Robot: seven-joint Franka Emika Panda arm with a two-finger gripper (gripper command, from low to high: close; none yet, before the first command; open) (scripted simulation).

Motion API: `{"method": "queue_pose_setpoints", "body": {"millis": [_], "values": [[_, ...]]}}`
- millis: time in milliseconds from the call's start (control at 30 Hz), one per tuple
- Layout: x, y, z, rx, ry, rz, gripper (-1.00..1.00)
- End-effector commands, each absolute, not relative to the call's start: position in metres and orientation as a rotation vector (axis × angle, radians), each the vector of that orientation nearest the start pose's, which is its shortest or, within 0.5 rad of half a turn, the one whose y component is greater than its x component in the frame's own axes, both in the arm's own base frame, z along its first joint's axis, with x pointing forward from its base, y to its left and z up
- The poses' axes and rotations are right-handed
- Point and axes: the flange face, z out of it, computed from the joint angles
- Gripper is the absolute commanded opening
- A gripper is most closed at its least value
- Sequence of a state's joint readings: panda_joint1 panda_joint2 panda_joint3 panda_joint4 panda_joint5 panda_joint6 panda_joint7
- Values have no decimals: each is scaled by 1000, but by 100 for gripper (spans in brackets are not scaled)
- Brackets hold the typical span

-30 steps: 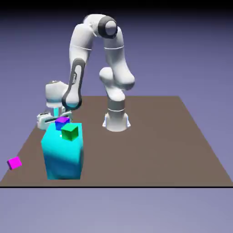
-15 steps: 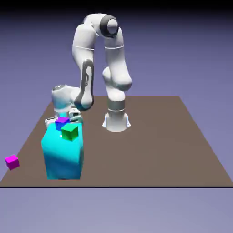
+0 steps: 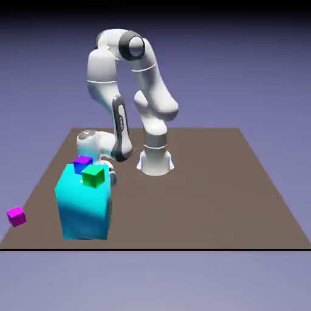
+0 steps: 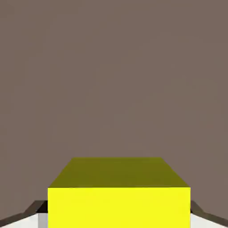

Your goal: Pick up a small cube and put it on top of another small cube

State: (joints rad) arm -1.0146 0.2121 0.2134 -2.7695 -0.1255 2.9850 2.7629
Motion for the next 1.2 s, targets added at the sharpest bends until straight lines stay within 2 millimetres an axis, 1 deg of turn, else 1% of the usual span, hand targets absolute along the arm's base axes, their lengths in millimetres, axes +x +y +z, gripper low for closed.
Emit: {"method": "queue_pose_setpoints", "body": {"millis": [0, 100, 167, 300, 433, 467, 533, 667, 833, 867, 967, 1067, 1167], "values": [[274, -261, 164, 472, 3084, 23, -100], [272, -260, 190, 469, 3088, 20, -100], [271, -260, 194, 468, 3089, 20, -100], [280, -295, 232, 449, 2970, -81, -100], [286, -327, 274, 427, 2843, -181, -100], [286, -334, 285, 422, 2810, -206, -100], [293, -349, 315, 397, 2736, -245, -100], [343, -340, 357, 290, 2735, -150, -100], [398, -315, 415, 148, 2748, -46, -100], [406, -308, 422, 126, 2765, -27, -100], [427, -283, 424, 96, 2872, 20, -100], [445, -258, 436, 61, 2965, 43, -100], [460, -232, 448, 41, 3064, 39, -100]]}}
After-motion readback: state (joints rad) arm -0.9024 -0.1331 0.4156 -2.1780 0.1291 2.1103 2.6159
